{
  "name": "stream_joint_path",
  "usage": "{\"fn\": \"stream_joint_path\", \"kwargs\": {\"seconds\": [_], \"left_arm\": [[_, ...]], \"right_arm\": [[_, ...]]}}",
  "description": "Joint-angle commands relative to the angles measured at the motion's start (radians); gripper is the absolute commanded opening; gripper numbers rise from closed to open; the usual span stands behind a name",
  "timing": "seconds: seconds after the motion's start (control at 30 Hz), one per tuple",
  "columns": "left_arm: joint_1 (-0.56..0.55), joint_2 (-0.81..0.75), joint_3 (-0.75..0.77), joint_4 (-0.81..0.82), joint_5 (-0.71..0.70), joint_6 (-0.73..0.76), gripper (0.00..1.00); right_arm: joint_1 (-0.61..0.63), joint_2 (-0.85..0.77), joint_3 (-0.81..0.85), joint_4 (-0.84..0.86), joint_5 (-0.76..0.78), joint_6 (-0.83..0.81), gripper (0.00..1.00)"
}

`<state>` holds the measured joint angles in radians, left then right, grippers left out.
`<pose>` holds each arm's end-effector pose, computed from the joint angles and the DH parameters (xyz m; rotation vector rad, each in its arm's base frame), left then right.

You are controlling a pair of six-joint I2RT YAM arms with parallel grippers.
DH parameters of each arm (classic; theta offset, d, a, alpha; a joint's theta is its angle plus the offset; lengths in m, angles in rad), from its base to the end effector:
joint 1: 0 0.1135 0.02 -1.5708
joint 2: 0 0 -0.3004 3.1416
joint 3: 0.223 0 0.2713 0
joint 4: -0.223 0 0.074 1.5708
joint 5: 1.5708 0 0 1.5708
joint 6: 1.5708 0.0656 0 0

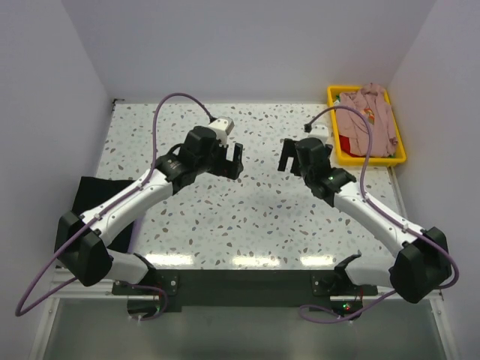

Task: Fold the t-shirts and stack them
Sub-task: Grab the tshirt from the pile

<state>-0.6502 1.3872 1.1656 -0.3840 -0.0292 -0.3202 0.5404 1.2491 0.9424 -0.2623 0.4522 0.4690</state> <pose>0.2807 -0.2111 0.3298 0.3485 2.1961 -0.5146 0.2784 0.1336 0.3041 0.1860 2.0710 0.1307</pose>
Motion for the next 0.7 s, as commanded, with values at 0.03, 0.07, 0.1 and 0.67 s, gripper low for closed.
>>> {"fn": "stream_joint_path", "kwargs": {"seconds": [0.03, 0.07, 0.1, 0.67], "left_arm": [[0.001, -0.036, 0.049, 0.004, 0.02, 0.015, 1.0], [0.003, -0.036, 0.051, -0.004, 0.02, 0.015, 1.0], [0.003, -0.033, 0.055, -0.009, 0.017, 0.015, 1.0], [0.012, -0.045, 0.049, -0.003, 0.055, -0.019, 1.0]], "right_arm": [[0.001, 0.103, 0.12, 0.05, -0.015, -0.078, 0.99], [-0.003, 0.137, 0.159, 0.029, -0.009, -0.108, 0.99], [-0.013, 0.185, 0.258, 0.012, 0.0, -0.124, 0.99], [-0.572, 0.835, 0.99, -0.172, -0.055, -0.021, 0.91]]}}
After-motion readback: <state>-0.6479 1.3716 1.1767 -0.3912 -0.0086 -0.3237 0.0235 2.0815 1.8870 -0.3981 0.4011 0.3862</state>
